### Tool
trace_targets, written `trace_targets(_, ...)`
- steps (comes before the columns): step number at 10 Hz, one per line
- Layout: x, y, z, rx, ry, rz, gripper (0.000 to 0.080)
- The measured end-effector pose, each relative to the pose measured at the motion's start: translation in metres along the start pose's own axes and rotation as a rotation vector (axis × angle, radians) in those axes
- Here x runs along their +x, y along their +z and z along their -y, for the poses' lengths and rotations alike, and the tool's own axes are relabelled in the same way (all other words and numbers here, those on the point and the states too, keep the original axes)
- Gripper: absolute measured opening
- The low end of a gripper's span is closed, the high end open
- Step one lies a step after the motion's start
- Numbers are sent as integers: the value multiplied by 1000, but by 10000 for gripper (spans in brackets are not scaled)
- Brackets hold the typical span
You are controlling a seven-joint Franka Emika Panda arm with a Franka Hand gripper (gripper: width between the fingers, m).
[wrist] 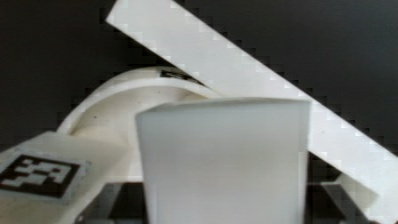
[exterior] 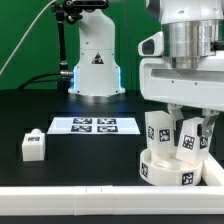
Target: Assemble stool
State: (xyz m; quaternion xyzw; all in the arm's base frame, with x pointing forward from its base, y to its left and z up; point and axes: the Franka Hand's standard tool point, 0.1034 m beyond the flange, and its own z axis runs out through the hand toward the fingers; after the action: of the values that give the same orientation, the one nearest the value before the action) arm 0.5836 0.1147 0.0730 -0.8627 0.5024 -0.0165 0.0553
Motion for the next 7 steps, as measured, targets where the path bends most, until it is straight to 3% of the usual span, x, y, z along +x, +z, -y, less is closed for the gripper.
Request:
trace_targets(3, 0, 0, 0, 10, 266, 19, 340)
trace_targets(7, 3, 0, -1, 71, 719, 55, 340)
